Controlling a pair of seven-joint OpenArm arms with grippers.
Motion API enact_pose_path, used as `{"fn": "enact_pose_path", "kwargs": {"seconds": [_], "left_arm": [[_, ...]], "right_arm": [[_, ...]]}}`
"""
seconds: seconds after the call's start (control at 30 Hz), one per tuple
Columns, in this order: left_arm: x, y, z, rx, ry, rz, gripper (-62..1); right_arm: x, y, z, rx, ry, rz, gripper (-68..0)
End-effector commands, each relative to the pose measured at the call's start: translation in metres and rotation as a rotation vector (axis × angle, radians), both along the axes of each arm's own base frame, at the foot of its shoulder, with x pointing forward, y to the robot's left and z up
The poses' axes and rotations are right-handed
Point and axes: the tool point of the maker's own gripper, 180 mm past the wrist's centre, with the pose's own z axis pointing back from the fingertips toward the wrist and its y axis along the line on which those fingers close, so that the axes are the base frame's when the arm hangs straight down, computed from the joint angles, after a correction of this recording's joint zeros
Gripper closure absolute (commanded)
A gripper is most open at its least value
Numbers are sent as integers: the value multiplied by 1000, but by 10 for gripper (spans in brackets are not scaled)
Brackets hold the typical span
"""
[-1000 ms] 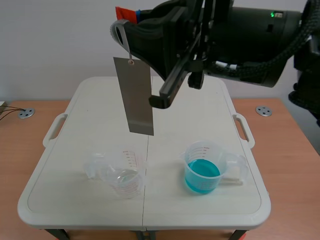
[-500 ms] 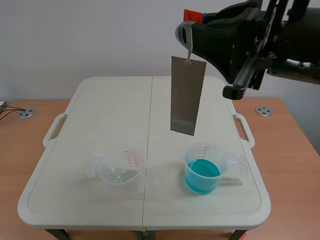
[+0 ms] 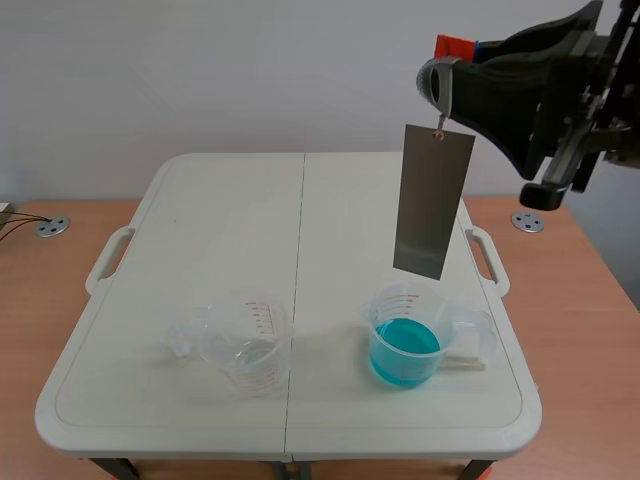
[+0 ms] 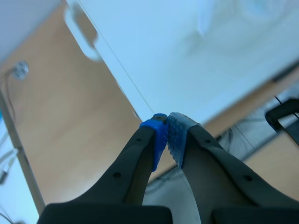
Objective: Hold the metal plate by the orange handle, dip it into the blue solution, take it out and point at it, then put the plate back in the beaker on the left.
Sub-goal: 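Point at the plate with the left hand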
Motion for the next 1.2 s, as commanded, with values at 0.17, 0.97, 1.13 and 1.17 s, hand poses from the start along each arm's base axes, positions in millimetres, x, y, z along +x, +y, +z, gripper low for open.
{"fn": "enact_pose_path", "kwargs": {"seconds": [0.17, 0.97, 1.13, 1.17], "left_arm": [[37, -34, 26, -81, -118, -104, -18], [71, -193, 29, -247, -94, -612, -18], [75, -216, 12, -281, -47, -658, -18], [76, -220, 10, -288, -41, -662, -18]], "right_arm": [[-2, 2, 12, 13, -35, 20, -13], [-2, 2, 12, 12, -35, 19, -13], [-2, 2, 12, 12, -35, 19, -13], [-2, 2, 12, 12, -35, 19, -13]]}}
